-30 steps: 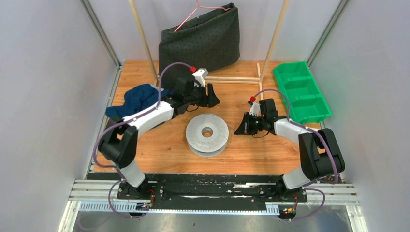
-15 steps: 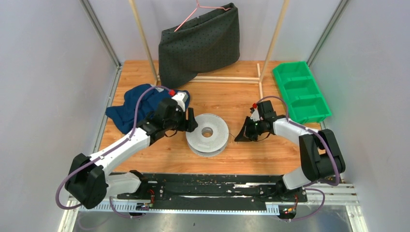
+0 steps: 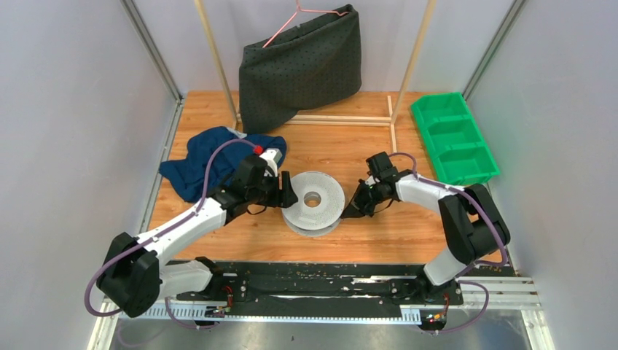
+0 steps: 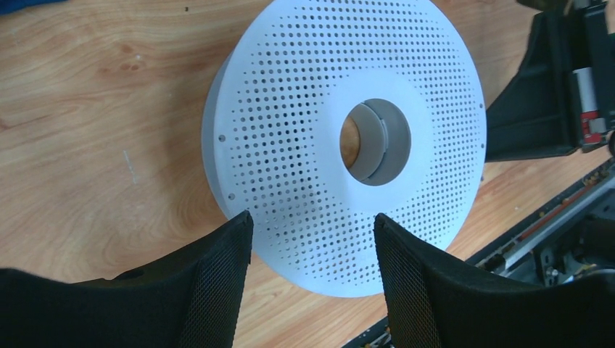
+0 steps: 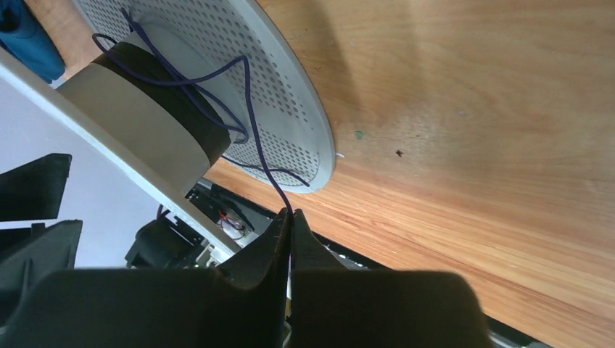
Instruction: Wrap the cables
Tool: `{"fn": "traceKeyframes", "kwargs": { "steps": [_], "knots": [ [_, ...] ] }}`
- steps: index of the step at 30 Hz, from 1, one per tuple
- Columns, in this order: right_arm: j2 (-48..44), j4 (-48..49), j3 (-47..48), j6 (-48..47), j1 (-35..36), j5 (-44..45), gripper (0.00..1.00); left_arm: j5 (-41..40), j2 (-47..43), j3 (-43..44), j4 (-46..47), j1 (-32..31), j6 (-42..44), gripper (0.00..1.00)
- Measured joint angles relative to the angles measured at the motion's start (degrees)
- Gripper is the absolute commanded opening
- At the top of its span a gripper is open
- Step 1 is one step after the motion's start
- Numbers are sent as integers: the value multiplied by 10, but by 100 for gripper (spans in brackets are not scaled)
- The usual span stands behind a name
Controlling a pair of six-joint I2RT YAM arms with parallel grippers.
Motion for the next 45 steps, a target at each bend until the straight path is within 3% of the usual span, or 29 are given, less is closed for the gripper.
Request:
{"fn": "traceKeyframes", "kwargs": {
  "steps": [12,24,28,33,39,45],
  "knots": [
    [61,28,23,61,23,4,1,33,5,-50,91,-14,-108,64],
    [155,31,152,45,-23,11,1,45,128,2,198,-56,-179,63],
    [174,32,161,40,-29,13,1,44,137,73,160,-62,-170,66],
    [146,28,127,29,-28,25,1,0,67,153,66,-34,-127,68],
    [103,39,84,-8,-22,40,1,-37,6,101,-3,54,-82,68],
    [97,88,36,-44,-7,37,1,-27,13,40,-53,64,-56,67]
  ]
}}
